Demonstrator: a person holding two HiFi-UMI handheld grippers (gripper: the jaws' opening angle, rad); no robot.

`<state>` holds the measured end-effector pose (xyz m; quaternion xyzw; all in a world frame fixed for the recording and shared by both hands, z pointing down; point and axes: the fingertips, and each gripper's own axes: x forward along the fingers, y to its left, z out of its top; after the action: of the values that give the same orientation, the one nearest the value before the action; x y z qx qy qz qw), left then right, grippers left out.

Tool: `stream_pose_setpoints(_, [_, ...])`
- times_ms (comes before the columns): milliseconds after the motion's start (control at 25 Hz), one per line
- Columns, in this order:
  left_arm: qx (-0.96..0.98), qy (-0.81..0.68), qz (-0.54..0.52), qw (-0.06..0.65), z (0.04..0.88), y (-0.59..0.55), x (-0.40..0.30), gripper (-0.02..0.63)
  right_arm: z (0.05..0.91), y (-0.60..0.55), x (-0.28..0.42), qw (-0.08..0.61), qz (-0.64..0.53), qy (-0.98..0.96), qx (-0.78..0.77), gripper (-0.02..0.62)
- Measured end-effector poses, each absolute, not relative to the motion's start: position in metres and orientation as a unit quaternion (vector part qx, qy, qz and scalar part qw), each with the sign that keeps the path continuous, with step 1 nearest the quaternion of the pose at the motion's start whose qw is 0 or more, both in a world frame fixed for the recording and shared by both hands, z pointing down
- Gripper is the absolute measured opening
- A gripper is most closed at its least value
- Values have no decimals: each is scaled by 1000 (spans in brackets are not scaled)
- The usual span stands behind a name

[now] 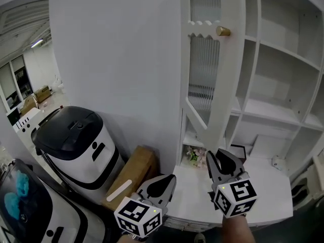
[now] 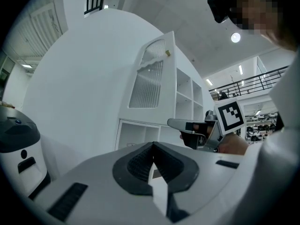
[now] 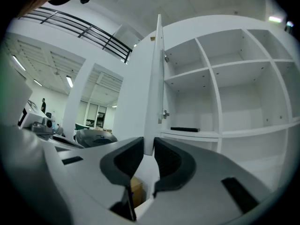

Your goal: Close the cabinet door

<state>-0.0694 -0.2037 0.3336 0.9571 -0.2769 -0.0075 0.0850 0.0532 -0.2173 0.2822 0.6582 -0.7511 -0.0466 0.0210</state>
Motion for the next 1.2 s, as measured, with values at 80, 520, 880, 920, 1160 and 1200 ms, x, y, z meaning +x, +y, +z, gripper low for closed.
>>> stream_pose_setpoints(80, [958,-275,-7,85,333,-203,-60,5,283,-218,64,23,-46,-749,661,63])
stream_pose_setpoints(520, [957,-278,-7,86,328,-201,-11,5,283,-222,114,18,-24,-759,650,61])
stream_pose_setpoints(880, [960,-266,-8,89,332,-210,11,5,283,-235,140,16,-19,-760,649,63])
stream_pose_setpoints(920, [960,-265,-7,89,333,-210,14,5,283,-236,144,15,-18,-760,649,63])
stream_pose_setpoints(1160, [961,-261,4,87,338,-217,50,5,284,-246,172,6,-13,-770,638,69])
stream_pose_setpoints(1200, [961,-261,6,88,339,-218,55,5,284,-248,178,5,-12,-771,637,69])
